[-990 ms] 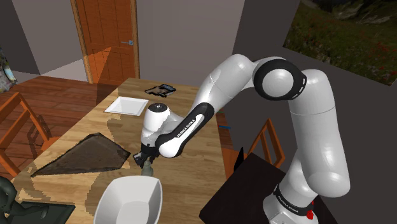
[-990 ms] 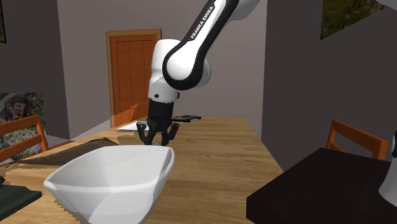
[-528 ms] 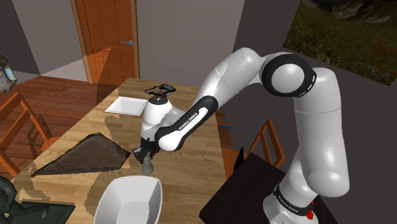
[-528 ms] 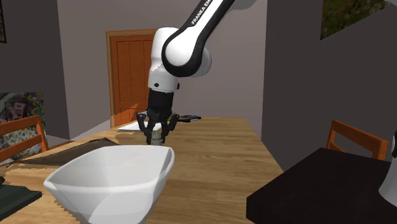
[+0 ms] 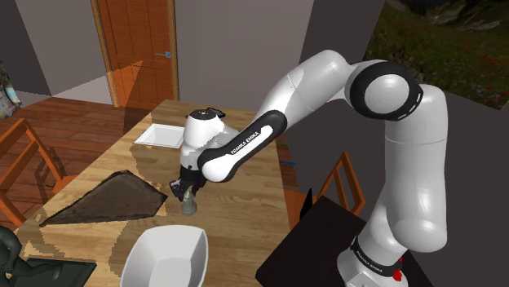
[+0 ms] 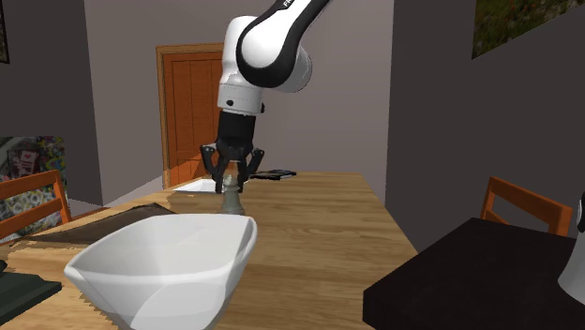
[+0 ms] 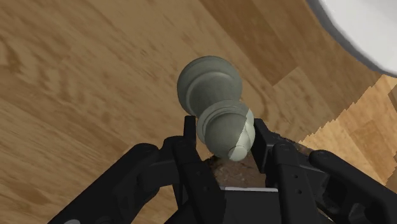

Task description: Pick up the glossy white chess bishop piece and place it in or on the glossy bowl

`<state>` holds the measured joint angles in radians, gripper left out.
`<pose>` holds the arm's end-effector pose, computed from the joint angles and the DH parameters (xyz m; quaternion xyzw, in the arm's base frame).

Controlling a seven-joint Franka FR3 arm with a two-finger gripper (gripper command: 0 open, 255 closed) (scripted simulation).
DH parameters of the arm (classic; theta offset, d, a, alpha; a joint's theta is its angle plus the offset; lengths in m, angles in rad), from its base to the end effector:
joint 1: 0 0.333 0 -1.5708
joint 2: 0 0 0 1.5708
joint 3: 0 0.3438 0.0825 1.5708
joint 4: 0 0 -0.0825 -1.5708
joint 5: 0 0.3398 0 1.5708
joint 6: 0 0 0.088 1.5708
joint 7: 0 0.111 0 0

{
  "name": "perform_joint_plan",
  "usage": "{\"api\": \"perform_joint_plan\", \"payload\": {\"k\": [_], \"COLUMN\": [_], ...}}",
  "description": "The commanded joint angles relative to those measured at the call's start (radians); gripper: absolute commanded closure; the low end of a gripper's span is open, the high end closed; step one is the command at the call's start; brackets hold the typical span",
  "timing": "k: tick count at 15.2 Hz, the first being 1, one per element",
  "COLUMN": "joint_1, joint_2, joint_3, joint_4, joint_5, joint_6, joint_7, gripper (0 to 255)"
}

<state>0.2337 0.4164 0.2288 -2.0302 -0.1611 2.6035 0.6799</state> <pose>0.5398 0.2615 0.3160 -0.9947 0.0561 -0.0733 0.0447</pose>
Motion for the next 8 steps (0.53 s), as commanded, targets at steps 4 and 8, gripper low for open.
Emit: {"api": "perform_joint_plan", "payload": {"k": [4, 8], "joint_1": [-0.009, -0.015], "joint_2": [-0.048, -0.084], "joint_3": [0.014, 0.022], "joint_4": [0.006, 0.014], "joint_5": [0.020, 0.036], "joint_6": [-0.053, -0.096], "joint_7": [-0.013, -0.024], "gripper": [255, 255]}}
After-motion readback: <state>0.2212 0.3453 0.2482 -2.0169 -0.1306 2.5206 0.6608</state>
